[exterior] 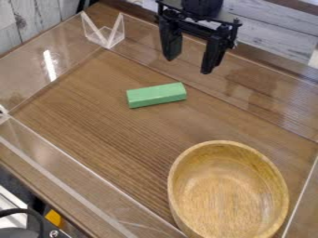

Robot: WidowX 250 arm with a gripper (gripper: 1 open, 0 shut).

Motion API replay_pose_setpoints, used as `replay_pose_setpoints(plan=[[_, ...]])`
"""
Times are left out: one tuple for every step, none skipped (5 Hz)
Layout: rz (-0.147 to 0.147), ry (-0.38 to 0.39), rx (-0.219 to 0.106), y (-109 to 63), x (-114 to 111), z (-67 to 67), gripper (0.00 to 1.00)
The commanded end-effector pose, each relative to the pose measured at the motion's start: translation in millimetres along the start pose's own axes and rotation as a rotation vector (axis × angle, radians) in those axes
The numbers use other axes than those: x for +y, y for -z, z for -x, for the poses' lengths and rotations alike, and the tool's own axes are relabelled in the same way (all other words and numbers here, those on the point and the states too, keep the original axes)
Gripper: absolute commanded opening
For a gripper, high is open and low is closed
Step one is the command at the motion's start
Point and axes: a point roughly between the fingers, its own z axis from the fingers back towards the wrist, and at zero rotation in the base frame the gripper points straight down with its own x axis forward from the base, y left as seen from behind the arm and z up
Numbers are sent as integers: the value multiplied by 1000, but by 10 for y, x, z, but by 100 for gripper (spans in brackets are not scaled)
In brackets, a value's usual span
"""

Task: Put the green block in the brown bowl

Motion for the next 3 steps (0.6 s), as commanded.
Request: replay_pose_setpoints(plan=[[-14,92,12,-16,-23,41,100],[-38,230,18,91,41,54,100],[-71,340,11,202,120,29,100]])
